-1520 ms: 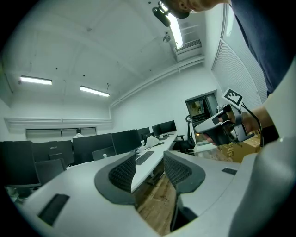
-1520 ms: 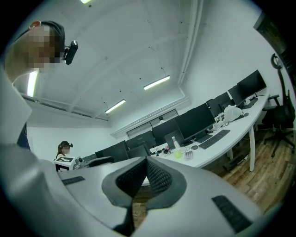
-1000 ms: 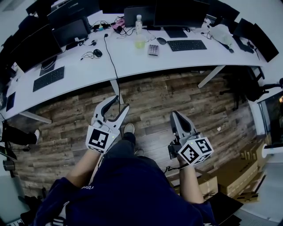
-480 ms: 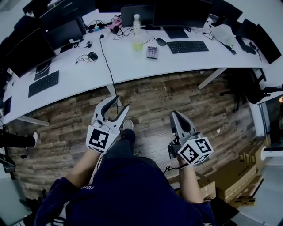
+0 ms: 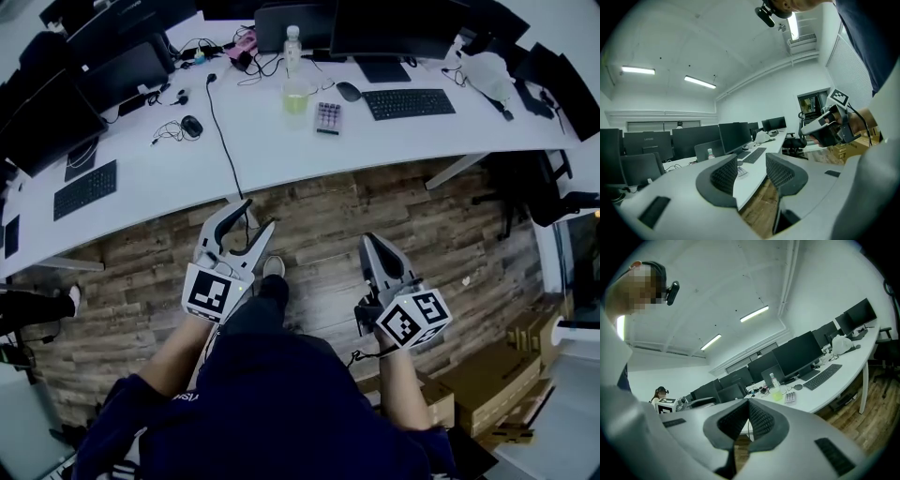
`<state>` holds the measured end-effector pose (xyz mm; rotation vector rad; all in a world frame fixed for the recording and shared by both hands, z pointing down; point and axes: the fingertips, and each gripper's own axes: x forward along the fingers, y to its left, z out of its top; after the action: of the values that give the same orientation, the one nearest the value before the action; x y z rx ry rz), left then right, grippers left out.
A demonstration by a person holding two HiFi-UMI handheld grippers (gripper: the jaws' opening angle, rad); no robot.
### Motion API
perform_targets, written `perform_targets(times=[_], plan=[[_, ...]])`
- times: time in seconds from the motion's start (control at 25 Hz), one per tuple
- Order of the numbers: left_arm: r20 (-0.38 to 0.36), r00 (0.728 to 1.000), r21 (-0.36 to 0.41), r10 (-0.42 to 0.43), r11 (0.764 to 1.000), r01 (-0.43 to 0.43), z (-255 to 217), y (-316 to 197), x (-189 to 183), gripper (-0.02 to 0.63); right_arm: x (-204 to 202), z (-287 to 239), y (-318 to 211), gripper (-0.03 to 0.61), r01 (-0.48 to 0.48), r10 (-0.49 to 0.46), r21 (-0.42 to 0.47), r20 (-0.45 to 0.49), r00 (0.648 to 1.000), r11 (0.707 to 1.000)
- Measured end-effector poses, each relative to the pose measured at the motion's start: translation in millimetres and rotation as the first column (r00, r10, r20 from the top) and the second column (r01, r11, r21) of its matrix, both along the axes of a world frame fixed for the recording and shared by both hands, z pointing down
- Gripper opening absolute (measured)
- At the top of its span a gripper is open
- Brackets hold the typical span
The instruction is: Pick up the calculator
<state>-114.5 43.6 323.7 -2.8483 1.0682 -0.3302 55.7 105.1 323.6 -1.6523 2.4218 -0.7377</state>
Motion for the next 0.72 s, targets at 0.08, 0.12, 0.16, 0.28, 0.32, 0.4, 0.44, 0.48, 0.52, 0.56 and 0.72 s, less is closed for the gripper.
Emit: perform_targets(times=[0.08,0.12,0.16,0.28,0.32,0.4,0.44,0.48,0.52,0.56,0.72], plan=[[-0.004,1.000,-0.008,0.004,1.000,-0.004,2.3,-15.4,0.3,0.206,-1.6,0.4,-15.6,0.005,0.000,0.000,-0.006,-0.001,1.000,1.000],[-0.004,1.000,-0.013,0.007,1.000,-0.007,2.9,-23.0,0.6,0.206,-1.6,0.1,-23.2,0.005,-0.002,0.002,-0.010,-0.003,1.000,1.000],[0.000,1.000,-0.017,0.010,1.000,-0.010,3.4,-30.7,1.2,0.206,-1.3,-0.2,-30.9,0.005,-0.004,0.004,-0.013,-0.005,1.000,1.000],[0.011,1.000,-0.023,0.023,0.999,-0.023,5.0,-54.4,3.0,0.206,0.2,0.5,-54.3,0.005,-0.014,0.014,-0.022,-0.008,1.000,1.000],[0.015,1.000,-0.025,0.028,0.999,-0.028,5.8,-62.2,3.5,0.206,0.5,1.1,-62.0,0.005,-0.017,0.017,-0.025,-0.008,1.000,1.000],[0.017,0.999,-0.032,0.037,0.999,-0.036,7.6,-77.4,4.0,0.206,0.6,2.9,-76.8,0.005,-0.024,0.024,-0.033,-0.009,1.000,0.999],[0.017,0.999,-0.035,0.041,0.999,-0.040,8.7,-85.2,3.9,0.206,0.3,3.7,-84.2,0.004,-0.027,0.027,-0.037,-0.009,1.000,0.999],[0.018,0.999,-0.037,0.044,0.998,-0.044,9.7,-93.3,3.6,0.206,-0.3,4.3,-91.7,0.005,-0.030,0.030,-0.041,-0.009,1.000,0.999],[0.018,0.999,-0.039,0.048,0.998,-0.047,10.6,-101.6,3.3,0.206,-1.1,4.8,-99.5,0.005,-0.033,0.033,-0.043,-0.009,0.999,0.999],[0.019,0.998,-0.040,0.052,0.998,-0.052,11.4,-110.1,3.1,0.206,-2.0,5.2,-107.3,0.005,-0.036,0.035,-0.045,-0.009,0.999,0.998],[0.019,0.997,-0.047,0.071,0.996,-0.070,13.1,-142.1,2.8,0.206,-6.0,5.1,-138.1,0.005,-0.046,0.045,-0.051,-0.013,0.999,0.998]])
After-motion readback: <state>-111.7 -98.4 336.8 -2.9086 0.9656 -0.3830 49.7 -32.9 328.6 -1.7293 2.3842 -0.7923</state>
